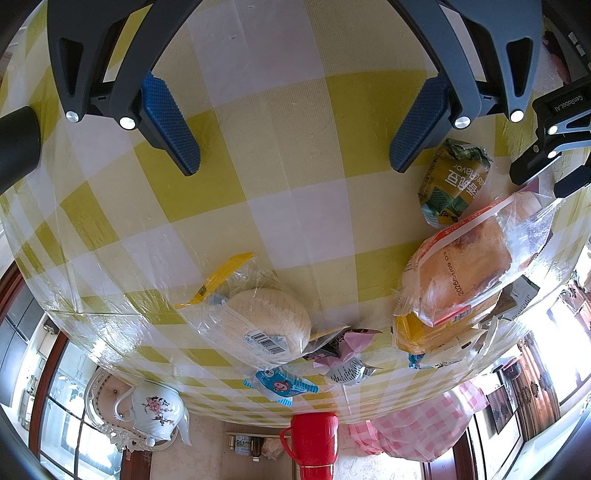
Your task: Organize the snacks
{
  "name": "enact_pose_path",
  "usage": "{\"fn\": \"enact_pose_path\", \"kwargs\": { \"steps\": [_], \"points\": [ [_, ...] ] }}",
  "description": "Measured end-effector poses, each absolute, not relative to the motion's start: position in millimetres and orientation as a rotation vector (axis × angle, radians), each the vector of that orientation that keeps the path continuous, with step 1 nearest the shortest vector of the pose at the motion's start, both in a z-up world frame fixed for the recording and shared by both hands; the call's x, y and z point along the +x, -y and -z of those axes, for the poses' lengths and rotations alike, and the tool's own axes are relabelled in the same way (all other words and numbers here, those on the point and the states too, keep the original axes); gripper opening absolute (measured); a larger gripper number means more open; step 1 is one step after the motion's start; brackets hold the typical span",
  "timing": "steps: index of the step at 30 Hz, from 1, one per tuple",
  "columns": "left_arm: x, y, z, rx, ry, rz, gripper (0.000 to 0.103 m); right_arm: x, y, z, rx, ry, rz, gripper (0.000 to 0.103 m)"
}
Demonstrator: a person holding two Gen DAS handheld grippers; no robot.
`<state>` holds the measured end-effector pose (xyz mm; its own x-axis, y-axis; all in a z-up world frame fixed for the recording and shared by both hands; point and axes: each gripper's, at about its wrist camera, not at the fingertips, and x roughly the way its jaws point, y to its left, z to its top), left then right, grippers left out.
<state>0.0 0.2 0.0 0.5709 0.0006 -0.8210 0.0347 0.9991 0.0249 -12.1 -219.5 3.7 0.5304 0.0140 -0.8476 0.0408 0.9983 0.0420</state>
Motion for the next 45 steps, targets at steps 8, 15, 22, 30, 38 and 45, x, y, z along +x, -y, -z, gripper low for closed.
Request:
{"fn": "enact_pose_path", "kwargs": {
  "steps": [8,15,22,30,38,45],
  "points": [
    [-5,-2,0,0.056,-0.971,0.056,0.102,-12,220,-2,0.05,-1.012,0.001,0.099],
    [-28,-23,0,0.034,-0.971,0.015,0.102,-19,217,-4,0.025,-1.024,-0.048,0.099],
    [-32,-40,-4,-0.047,-0.944,-0.019,0.102,-41,209,-18,0.073,-0.946,-0.142,0.099],
    [-40,-71,-10,-0.24,-0.874,-0.024,0.102,-30,164,-23,0.136,-0.958,-0.234,0.096],
    [-41,-72,-12,-0.254,-0.868,-0.034,0.102,-14,133,-16,0.033,-0.997,-0.177,0.075],
    [-41,-72,-11,-0.241,-0.872,-0.039,0.102,-17,147,-14,-0.018,-0.961,-0.147,0.049]
  ]
}}
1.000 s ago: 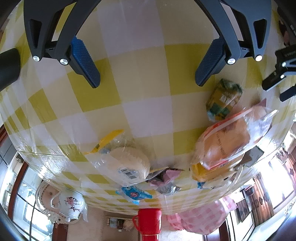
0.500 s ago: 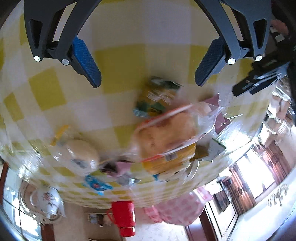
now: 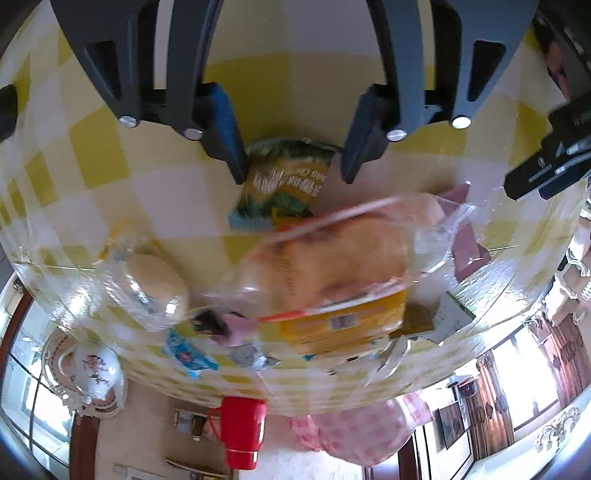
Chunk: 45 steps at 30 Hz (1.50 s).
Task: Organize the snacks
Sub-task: 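Grasp the small green snack packet with the right tool while the left tool grasps the pink bar, then carry both snacks past the table edge and open both tools to release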
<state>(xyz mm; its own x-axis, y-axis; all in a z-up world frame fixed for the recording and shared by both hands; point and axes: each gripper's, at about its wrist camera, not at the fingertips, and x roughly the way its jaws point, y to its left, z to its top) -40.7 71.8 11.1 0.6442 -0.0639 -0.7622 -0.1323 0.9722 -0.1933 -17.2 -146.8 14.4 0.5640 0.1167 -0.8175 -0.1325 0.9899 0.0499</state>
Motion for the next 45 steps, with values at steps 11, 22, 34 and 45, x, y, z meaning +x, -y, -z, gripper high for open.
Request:
{"fn": "enact_pose_path", "kwargs": {
  "steps": [11,22,34,45],
  "points": [
    [-27,-38,-11,-0.195,-0.905,-0.01,0.102,-42,214,-19,0.117,-0.913,-0.119,0.048],
    [19,-14,-8,-0.108,-0.927,-0.086,0.083,-45,217,-19,0.149,-0.906,-0.147,0.048],
    [-13,-12,-16,-0.177,-0.846,0.102,0.021,-47,218,-19,0.159,-0.892,-0.149,0.048],
    [-23,-14,-21,-0.178,-0.81,0.066,0.021,-50,222,-21,0.186,-0.873,-0.145,0.048]
  ]
}}
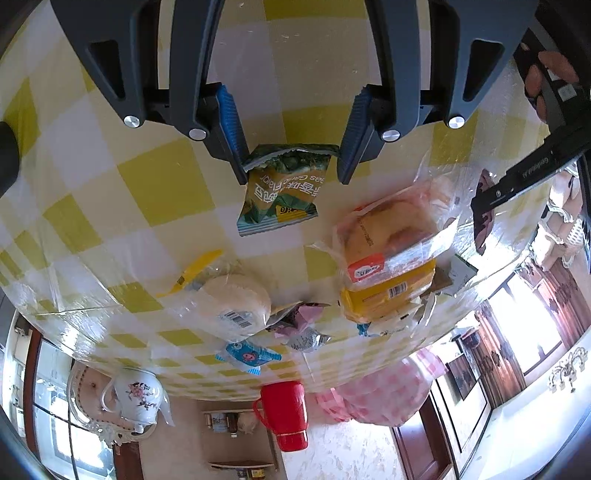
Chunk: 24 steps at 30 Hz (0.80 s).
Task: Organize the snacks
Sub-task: 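Carry both snacks past the table edge and open both tools to release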
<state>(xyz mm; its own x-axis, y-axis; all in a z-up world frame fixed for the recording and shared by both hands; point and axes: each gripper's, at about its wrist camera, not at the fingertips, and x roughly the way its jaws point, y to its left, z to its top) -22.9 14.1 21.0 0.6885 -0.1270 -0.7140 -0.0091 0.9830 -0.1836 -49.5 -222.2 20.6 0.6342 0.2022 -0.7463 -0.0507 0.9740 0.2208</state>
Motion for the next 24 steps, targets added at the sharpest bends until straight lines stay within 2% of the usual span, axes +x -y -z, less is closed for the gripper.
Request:
{"fn": "enact_pose_path", "kwargs": {
  "steps": [15,24],
  "points": [
    [-83,7,-42,-0.101,-0.756,0.104,0.021,-88,250,-40,0.349,-0.7,-0.185,0.047],
    [-115,-3,-53,-0.068,-0.717,0.087,0.021,-124,220,-63,0.277,-0.659,-0.247,0.047]
  ]
}}
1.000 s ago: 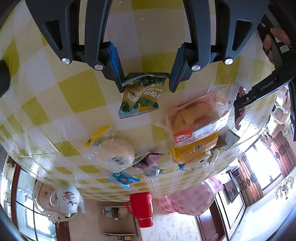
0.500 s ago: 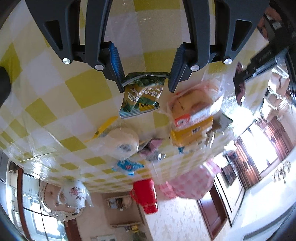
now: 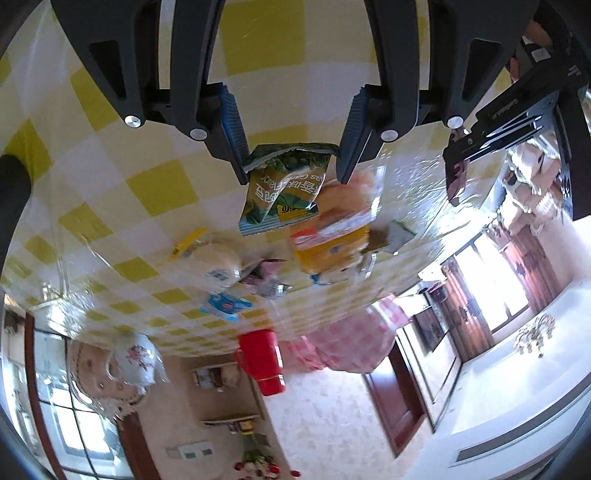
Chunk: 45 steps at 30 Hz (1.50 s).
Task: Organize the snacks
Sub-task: 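Carry both snacks past the table edge and open both tools to release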
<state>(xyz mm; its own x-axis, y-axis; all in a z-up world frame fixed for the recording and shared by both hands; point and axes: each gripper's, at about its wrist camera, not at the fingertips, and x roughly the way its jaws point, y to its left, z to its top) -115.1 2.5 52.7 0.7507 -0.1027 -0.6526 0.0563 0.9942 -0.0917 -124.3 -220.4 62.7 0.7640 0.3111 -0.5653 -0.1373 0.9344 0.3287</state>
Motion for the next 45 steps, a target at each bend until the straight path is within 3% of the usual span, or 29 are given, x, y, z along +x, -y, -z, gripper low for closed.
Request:
{"fn": "enact_pose_path", "kwargs": {
  "steps": [12,23,40,41,42,43,44,45],
  "points": [
    [-167,-57,-66,-0.065,-0.687,0.021,0.021,-160,134,-82,0.142,-0.658,-0.43,0.047],
    [-220,-156,-58,-0.135,-0.72,-0.101,0.021,-199,30,-94,-0.008,-0.66,-0.639,0.047],
    [-266,-299,-49,-0.221,-0.829,-0.337,0.022,-269,-132,-71,-0.248,-0.755,-1.035,0.048],
    [-267,-304,-47,-0.223,-0.845,-0.352,0.025,-272,-136,-69,-0.24,-0.768,-1.075,0.051],
    [-268,-308,-45,-0.223,-0.864,-0.371,0.042,-276,-141,-67,-0.22,-0.788,-1.15,0.052],
    [-270,-314,-44,-0.229,-0.871,-0.407,0.071,-276,-143,-66,-0.202,-0.795,-1.21,0.059],
    [-272,-319,-46,-0.239,-0.856,-0.455,0.083,-278,-142,-67,-0.183,-0.794,-1.243,0.065],
    [-277,-322,-51,-0.24,-0.822,-0.51,0.089,-279,-139,-69,-0.17,-0.785,-1.256,0.074]
  ]
}}
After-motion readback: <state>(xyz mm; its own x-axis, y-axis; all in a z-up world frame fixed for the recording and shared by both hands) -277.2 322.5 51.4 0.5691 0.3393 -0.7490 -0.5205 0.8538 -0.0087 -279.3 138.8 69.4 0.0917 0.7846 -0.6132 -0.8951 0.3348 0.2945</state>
